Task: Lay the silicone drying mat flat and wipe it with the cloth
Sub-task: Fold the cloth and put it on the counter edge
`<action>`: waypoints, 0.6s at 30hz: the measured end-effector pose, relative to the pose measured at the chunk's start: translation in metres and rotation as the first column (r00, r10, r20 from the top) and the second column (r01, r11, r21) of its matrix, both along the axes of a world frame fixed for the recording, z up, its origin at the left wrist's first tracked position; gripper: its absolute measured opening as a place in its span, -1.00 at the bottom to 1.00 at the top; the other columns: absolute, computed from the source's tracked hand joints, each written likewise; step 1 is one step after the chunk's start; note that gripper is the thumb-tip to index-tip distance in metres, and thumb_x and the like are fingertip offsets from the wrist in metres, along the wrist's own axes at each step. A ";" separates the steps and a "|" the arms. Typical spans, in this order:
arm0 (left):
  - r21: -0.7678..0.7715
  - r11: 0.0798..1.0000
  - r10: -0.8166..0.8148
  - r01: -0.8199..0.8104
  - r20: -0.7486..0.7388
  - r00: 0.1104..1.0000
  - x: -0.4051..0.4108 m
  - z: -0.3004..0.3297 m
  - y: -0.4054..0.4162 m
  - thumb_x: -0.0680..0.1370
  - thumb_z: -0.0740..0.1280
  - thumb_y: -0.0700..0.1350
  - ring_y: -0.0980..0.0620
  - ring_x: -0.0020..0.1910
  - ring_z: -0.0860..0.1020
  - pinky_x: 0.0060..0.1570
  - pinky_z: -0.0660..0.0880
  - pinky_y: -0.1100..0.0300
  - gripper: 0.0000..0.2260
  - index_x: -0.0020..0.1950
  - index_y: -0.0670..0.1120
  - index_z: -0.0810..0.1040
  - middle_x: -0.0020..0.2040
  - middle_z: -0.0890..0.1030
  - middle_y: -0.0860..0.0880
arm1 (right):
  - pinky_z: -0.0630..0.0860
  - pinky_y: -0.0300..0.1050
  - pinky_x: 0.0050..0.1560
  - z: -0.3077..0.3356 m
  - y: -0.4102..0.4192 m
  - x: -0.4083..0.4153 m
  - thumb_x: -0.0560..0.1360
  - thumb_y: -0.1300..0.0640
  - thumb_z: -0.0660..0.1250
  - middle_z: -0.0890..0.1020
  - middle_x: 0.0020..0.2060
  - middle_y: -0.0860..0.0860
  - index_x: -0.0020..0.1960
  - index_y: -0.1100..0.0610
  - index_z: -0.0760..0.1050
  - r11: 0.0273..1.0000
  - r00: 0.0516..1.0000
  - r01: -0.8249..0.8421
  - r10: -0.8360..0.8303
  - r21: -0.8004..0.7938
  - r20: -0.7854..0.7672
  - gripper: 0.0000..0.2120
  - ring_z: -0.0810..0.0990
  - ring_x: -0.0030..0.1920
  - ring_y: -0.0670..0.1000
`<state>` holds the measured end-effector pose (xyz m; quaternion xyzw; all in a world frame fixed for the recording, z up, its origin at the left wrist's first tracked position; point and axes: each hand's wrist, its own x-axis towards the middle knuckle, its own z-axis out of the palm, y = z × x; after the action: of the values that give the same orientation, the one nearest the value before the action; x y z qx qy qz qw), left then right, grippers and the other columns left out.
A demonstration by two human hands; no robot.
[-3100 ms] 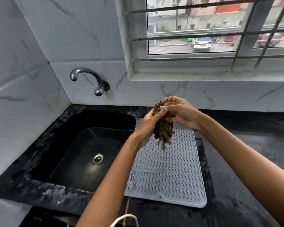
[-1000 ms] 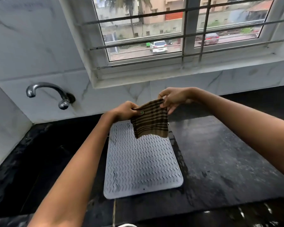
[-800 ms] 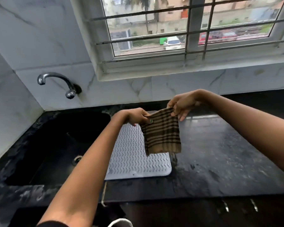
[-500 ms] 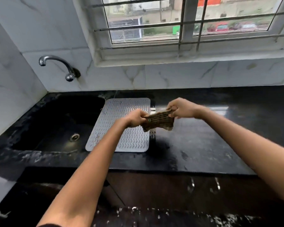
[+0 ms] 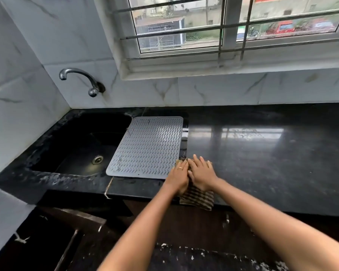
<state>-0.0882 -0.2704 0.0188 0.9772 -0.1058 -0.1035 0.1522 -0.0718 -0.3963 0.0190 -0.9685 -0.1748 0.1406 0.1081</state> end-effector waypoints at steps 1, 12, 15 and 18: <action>0.044 0.999 0.010 -0.009 -0.024 1.000 -0.004 -0.009 -0.002 0.65 0.00 -0.16 -0.08 0.57 -0.03 0.54 -0.03 0.02 -0.51 0.57 -0.20 -0.02 0.59 0.01 -0.13 | -0.10 0.18 0.51 -0.014 0.001 -0.005 0.64 -0.04 -0.05 -0.08 0.56 0.12 0.55 0.10 -0.06 1.000 1.000 0.016 -0.016 -0.026 0.015 -0.47 -0.10 0.54 0.16; 0.294 0.940 -0.242 0.171 0.227 0.943 -0.092 -0.066 0.023 0.48 0.24 0.13 0.01 0.40 0.42 0.30 0.44 0.11 -0.46 0.41 -0.08 0.44 0.43 0.43 -0.02 | 0.13 0.21 0.40 -0.078 -0.007 -0.116 0.51 0.01 0.07 0.27 0.48 0.12 0.48 0.16 0.24 0.997 0.925 0.042 -0.061 0.059 0.376 -0.44 0.18 0.50 0.13; 0.268 0.950 -0.223 0.161 0.221 0.949 -0.095 -0.057 0.019 0.30 0.48 0.13 0.05 0.30 0.52 0.18 0.53 0.15 -0.38 0.31 -0.05 0.55 0.33 0.54 0.02 | 0.17 0.19 0.36 -0.078 -0.010 -0.113 0.45 0.05 0.08 0.37 0.43 0.12 0.44 0.16 0.32 0.999 0.919 0.043 -0.032 -0.021 0.392 -0.44 0.31 0.44 0.15; 0.191 0.968 -0.197 0.162 0.179 0.964 -0.091 -0.046 0.024 0.36 0.42 0.06 0.00 0.40 0.43 0.34 0.41 0.10 -0.36 0.41 -0.09 0.43 0.42 0.45 -0.03 | 0.36 0.17 0.22 -0.066 -0.016 -0.104 0.39 -0.11 0.12 0.55 0.29 0.09 0.32 0.12 0.49 0.998 0.925 -0.028 0.048 -0.058 0.376 -0.42 0.52 0.29 0.14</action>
<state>-0.1797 -0.2466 -0.0275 0.9786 -0.1990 -0.0289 0.0446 -0.1760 -0.4119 -0.0467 -0.9763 -0.2075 -0.0418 0.0446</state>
